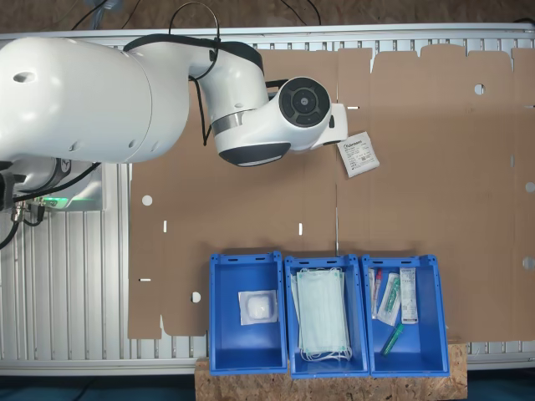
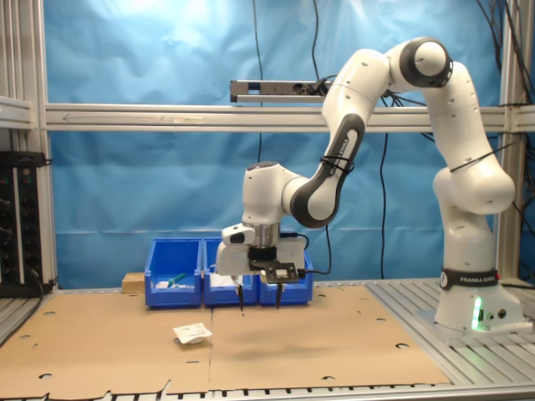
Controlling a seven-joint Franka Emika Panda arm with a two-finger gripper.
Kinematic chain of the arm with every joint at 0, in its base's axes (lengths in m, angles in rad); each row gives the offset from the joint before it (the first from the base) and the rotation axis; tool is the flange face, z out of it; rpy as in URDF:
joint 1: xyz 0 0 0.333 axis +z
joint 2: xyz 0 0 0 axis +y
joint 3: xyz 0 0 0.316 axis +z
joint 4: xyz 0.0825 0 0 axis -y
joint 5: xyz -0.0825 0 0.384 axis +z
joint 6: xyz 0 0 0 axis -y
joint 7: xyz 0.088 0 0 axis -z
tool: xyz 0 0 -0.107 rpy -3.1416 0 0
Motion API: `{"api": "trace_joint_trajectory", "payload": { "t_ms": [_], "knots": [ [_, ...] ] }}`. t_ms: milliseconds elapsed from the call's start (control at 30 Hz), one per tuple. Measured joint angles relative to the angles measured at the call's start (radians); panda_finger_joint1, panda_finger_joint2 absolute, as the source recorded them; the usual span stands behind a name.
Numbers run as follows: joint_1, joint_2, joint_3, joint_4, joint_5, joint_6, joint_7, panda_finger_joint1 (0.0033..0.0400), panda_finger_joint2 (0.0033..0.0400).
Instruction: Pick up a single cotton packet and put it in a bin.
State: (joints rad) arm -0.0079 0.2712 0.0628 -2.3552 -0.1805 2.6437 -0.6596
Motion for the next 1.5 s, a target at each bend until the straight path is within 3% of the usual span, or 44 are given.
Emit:
{"api": "trace_joint_trajectory", "payload": {
  "t_ms": [467, 967, 1500],
  "knots": [
    [0.008, -0.116, 0.003, 0.022, 0.000, -0.086, 0.000, 0.0400, 0.0400],
    [0.008, -0.156, 0.015, 0.164, 0.000, -0.255, 0.000, 0.0400, 0.0400],
    [0.008, -0.116, 0.017, 0.282, 0.000, -0.343, 0.000, 0.0400, 0.0400]
  ]
}}
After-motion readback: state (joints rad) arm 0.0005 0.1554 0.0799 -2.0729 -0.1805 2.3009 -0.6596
